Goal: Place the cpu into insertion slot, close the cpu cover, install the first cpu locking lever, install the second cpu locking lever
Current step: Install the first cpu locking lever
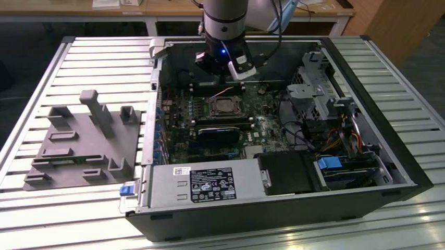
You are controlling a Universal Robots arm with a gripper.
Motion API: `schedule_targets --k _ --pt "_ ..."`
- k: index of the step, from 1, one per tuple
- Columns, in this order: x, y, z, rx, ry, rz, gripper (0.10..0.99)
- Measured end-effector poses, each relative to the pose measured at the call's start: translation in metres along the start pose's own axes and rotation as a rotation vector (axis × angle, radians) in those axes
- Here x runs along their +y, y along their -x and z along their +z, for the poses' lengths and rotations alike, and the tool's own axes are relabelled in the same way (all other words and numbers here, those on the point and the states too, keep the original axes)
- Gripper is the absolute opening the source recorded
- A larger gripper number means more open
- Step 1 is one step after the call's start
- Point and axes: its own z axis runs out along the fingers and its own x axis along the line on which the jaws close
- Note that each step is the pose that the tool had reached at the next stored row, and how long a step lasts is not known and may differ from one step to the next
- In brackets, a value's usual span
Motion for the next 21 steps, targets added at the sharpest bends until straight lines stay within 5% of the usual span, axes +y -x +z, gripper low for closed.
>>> schedule_targets --k 2,8,12,16,21 --pt "-0.0002 -0.0002 0.0004 -0.0047 0.0 -0.001 0.102" --pt "-0.0018 -0.0073 0.0018 -0.0713 0.004 -0.019 0.102" --pt "-0.0037 -0.0152 0.0043 -0.104 0.009 -0.027 0.102" --pt "-0.0056 -0.0208 0.0082 -0.1241 0.013 -0.033 0.102" --pt "-0.0079 -0.021 0.0167 -0.1291 0.013 -0.034 0.102"
